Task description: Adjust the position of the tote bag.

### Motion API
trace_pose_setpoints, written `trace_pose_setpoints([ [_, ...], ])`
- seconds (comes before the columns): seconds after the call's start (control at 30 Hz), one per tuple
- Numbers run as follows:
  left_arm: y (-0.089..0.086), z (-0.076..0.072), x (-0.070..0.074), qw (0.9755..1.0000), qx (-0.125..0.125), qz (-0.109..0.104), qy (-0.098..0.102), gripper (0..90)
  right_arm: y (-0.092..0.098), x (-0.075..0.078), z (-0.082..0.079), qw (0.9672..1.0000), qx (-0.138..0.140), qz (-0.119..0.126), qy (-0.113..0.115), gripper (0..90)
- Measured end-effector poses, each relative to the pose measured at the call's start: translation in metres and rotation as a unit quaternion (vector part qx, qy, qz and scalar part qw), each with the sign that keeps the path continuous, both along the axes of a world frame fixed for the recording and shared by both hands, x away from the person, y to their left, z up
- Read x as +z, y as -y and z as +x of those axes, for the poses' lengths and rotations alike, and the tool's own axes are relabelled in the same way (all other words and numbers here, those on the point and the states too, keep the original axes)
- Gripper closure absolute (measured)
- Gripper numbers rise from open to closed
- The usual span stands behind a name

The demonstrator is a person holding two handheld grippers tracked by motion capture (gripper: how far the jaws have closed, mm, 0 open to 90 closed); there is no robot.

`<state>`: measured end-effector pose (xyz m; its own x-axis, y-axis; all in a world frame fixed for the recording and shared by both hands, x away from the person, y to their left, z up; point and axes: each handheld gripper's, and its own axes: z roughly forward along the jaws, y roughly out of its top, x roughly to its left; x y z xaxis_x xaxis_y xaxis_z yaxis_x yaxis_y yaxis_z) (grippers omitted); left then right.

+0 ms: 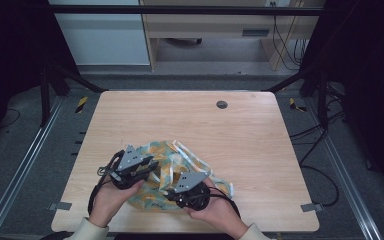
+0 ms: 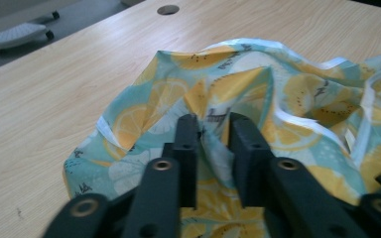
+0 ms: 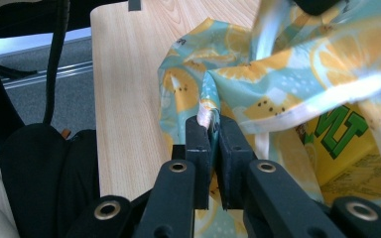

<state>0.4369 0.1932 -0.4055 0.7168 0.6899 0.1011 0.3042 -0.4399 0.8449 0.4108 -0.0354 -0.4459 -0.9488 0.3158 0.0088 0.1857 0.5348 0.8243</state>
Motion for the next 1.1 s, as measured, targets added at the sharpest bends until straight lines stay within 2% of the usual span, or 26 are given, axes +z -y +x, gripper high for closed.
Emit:
trace_pose_setpoints([
  [0.07,-0.006,-0.005,0.0,1.0,-0.003,-0.002,0.004,81.5,0.001,-0.001,0.0,1.0,-0.003,-0.001,-0.001,84.5],
  [0.13,-0.013,-0.011,-0.003,0.9998,-0.015,-0.008,-0.006,84.5,0.002,-0.003,0.001,1.0,-0.008,-0.001,-0.003,84.0],
  [0.23,-0.02,-0.02,-0.011,0.9996,-0.027,0.007,-0.007,86.6,0.005,-0.006,0.003,0.9999,-0.012,-0.001,-0.006,82.7],
  [0.3,-0.024,-0.025,-0.017,0.9993,-0.033,0.006,-0.013,87.0,0.007,-0.006,0.004,0.9998,-0.02,-0.002,-0.008,80.2],
  [0.43,-0.029,-0.033,-0.025,0.9983,-0.052,0.019,-0.016,87.4,0.014,0.0,0.003,0.9995,-0.032,0.003,-0.004,67.5],
  [0.57,-0.032,-0.038,-0.035,0.9952,-0.079,0.047,-0.034,88.0,0.024,0.007,0.004,0.9985,-0.054,0.012,-0.002,53.3],
  [0.73,-0.037,-0.039,-0.048,0.9917,-0.086,0.071,-0.063,87.8,0.038,0.013,0.006,0.9975,-0.069,0.014,0.0,44.0],
  [0.9,-0.035,-0.035,-0.052,0.9908,-0.077,0.09,-0.066,87.4,0.051,0.019,0.01,0.9964,-0.083,0.015,-0.009,36.7],
  [1.1,-0.035,-0.034,-0.055,0.9897,-0.072,0.105,-0.066,87.4,0.064,0.032,0.016,0.9945,-0.101,0.027,-0.001,34.6],
])
